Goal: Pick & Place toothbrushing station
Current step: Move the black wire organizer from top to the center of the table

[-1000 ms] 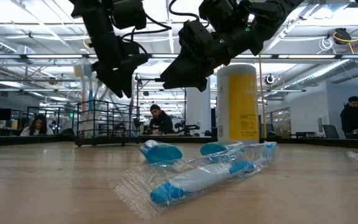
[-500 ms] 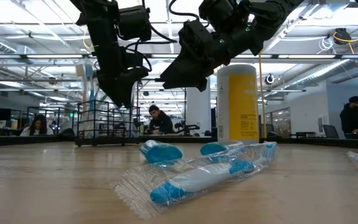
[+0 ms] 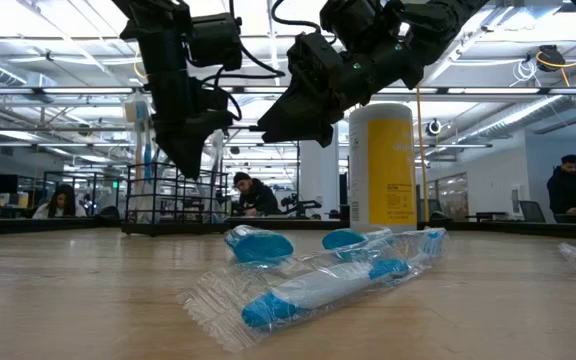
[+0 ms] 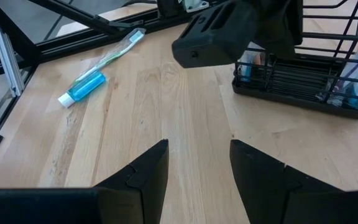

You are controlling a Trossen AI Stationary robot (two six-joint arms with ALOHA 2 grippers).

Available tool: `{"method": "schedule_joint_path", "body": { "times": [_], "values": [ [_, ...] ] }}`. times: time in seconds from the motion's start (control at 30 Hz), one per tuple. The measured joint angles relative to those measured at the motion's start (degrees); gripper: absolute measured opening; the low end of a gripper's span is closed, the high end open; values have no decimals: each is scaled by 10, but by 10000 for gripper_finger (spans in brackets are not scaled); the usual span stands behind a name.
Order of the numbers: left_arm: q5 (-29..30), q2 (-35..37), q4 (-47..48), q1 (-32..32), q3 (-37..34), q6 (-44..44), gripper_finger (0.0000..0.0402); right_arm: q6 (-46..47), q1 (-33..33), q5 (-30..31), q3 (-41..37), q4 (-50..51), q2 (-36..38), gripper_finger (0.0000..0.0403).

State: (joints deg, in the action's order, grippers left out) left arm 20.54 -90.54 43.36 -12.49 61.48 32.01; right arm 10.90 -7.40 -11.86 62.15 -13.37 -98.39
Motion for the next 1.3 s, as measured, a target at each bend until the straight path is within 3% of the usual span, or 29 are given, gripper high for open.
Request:
{"method": "schedule_joint_path", "body": {
  "times": [0.2,0.57,1.0,1.3],
  "values": [
    [-18,-2,3,-11,0,-8,53,0,0,0,0,0,0,167],
    [-23,-2,1,-14,1,-21,53,0,0,0,0,0,0,167],
    [-33,-2,-6,-21,1,-58,140,0,0,-1,0,0,0,167],
    [-31,-2,-6,-25,1,-63,129,0,0,-2,0,0,0,167]
  ]
}}
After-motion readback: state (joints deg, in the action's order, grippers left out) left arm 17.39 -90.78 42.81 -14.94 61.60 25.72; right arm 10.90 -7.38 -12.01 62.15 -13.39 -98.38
